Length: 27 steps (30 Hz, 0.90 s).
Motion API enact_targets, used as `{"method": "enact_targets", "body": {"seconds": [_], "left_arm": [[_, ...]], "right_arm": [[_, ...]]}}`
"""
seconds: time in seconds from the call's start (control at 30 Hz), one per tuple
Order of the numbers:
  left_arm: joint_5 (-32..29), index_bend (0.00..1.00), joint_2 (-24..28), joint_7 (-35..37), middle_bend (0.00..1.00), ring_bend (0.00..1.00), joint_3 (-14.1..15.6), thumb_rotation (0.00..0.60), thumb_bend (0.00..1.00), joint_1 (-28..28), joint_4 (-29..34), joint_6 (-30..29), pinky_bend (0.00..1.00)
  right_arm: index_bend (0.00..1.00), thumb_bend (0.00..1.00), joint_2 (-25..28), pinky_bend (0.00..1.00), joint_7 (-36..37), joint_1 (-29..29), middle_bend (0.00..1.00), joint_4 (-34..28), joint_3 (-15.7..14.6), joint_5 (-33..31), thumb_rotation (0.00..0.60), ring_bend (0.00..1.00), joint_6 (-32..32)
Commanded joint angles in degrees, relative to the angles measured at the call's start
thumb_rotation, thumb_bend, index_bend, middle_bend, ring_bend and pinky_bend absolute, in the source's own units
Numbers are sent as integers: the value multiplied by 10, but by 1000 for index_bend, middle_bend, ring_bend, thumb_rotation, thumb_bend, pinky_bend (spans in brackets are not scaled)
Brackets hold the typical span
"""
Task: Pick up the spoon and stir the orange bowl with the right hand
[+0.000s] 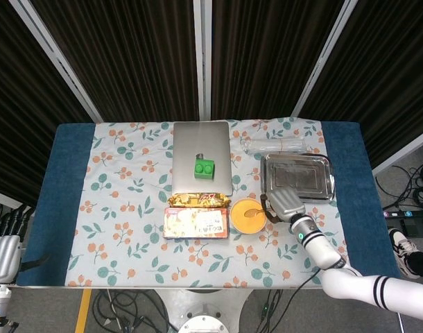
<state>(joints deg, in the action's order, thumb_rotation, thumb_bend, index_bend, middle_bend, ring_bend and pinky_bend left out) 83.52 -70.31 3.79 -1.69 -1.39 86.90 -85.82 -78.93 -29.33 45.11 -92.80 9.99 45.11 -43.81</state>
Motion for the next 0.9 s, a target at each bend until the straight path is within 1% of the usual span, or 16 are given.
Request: {"method": "enact_targets", "body": {"seconds": [0.03, 0.13, 0.2, 0.37, 0.43, 0.53, 0.6, 0.73, 0.9], "left_arm": [[-2, 111, 0, 0, 78, 30, 0, 600, 107, 1, -1, 1, 69], [-3, 111, 0, 0, 79, 30, 0, 600, 107, 1, -1, 3, 69], [-2, 111, 0, 0, 78, 30, 0, 600, 107, 1, 0, 2, 69], [-2, 111, 2, 4, 78, 30, -1, 600, 107, 2, 0, 1, 68], [-1, 111, 3, 5, 78, 30, 0, 600, 107, 2, 1, 1, 68], [1, 111, 3, 7, 78, 30, 0, 600, 107, 2, 1, 1, 68], [2, 111, 3, 9, 78, 30, 0, 600, 107, 2, 1, 0, 68], [3, 111, 2, 12, 78, 30, 1, 600, 107, 2, 0, 2, 68], [2, 111, -1, 10, 78, 30, 1, 600, 107, 3, -4, 1, 69]], "right_arm": [[567, 361, -35, 1000, -20, 36, 921, 34, -3, -46, 600, 899, 19], [521, 356, -47, 1000, -25, 53, 921, 43, -10, -64, 600, 898, 20], [461, 332, -49, 1000, -27, 61, 921, 42, -14, -69, 600, 898, 18], [315, 272, -37, 1000, -23, 65, 921, 28, -25, -65, 600, 897, 6], [294, 250, -27, 1000, -20, 65, 921, 18, -28, -57, 600, 897, -2], [289, 232, -11, 1000, -19, 60, 921, 2, -31, -30, 600, 897, -28], [307, 230, -4, 1000, -18, 56, 921, -6, -33, -8, 600, 897, -44], [420, 231, 4, 1000, -25, 48, 934, -16, -44, 29, 600, 906, -70], [471, 232, -9, 1000, -29, 44, 946, -8, -54, 39, 600, 918, -82]]}}
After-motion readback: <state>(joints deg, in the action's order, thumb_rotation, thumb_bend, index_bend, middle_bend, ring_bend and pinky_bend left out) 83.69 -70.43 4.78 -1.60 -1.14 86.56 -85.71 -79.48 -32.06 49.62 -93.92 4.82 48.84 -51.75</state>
